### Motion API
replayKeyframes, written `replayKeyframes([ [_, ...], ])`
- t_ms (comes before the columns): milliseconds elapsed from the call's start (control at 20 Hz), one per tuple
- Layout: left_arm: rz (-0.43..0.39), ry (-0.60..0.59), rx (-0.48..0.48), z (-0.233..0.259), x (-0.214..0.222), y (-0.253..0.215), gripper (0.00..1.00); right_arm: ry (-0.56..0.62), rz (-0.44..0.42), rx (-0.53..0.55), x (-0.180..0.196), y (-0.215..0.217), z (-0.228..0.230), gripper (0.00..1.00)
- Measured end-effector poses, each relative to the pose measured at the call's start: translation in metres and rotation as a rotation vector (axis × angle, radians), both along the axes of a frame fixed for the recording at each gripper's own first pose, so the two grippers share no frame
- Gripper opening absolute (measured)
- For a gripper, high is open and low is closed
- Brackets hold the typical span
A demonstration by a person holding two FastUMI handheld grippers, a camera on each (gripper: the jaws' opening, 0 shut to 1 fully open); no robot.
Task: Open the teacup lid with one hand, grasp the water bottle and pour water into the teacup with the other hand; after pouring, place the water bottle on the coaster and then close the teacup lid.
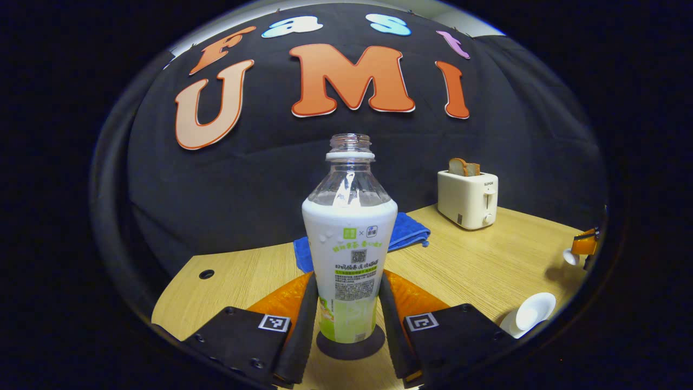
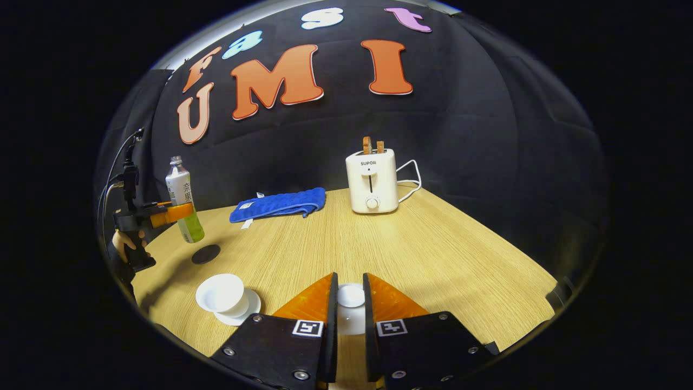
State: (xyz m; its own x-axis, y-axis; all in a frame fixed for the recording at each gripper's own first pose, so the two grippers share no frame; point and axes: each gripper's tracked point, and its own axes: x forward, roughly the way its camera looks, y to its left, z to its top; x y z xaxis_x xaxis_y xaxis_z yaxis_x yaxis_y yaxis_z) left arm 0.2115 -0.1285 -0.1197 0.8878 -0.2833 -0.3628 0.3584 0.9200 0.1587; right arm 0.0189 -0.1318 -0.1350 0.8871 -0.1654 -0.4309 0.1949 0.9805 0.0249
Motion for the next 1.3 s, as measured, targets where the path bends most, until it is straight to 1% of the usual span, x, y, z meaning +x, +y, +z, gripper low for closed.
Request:
replayKeyframes([
  [150,0.044,0.006,-0.057,-0.004,0.001,-0.002,0.64,0.007,0.004,-0.001,0.002,0.001,-0.002,0.22],
  [200,0.051,0.012,-0.062,-0.007,0.001,-0.003,0.61,0.008,0.004,-0.003,0.002,0.002,-0.002,0.22],
  [300,0.057,0.045,-0.069,-0.014,-0.004,-0.001,0.63,0.012,0.005,-0.004,0.002,0.002,-0.005,0.22],
  [350,0.059,0.057,-0.077,-0.015,-0.006,-0.001,0.61,0.015,0.007,-0.003,0.003,0.002,-0.006,0.22],
  [450,0.066,0.065,-0.093,-0.017,-0.008,-0.001,0.63,0.020,0.013,-0.006,0.003,0.006,-0.007,0.22],
  [700,0.087,0.078,-0.128,-0.022,-0.010,-0.001,0.63,0.031,0.022,-0.006,0.004,0.008,-0.010,0.22],
  [750,0.086,0.083,-0.129,-0.022,-0.011,-0.001,0.63,0.031,0.021,-0.006,0.004,0.008,-0.010,0.22],
  [800,0.084,0.087,-0.130,-0.025,-0.011,-0.001,0.67,0.032,0.021,-0.006,0.004,0.008,-0.010,0.22],
  [900,0.088,0.082,-0.129,-0.023,-0.010,0.000,0.68,0.034,0.021,-0.005,0.004,0.008,-0.011,0.22],
  [950,0.091,0.085,-0.126,-0.024,-0.010,0.001,0.71,0.034,0.023,-0.005,0.005,0.009,-0.011,0.22],
  [1050,0.093,0.078,-0.129,-0.023,-0.010,0.001,0.70,0.031,0.025,-0.006,0.005,0.010,-0.010,0.22],
  [1150,0.092,0.074,-0.124,-0.023,-0.010,0.002,0.72,0.029,0.025,-0.004,0.005,0.010,-0.009,0.22],
  [1300,0.092,0.077,-0.110,-0.025,-0.011,0.002,0.73,0.027,0.023,-0.003,0.005,0.009,-0.009,0.22],
])
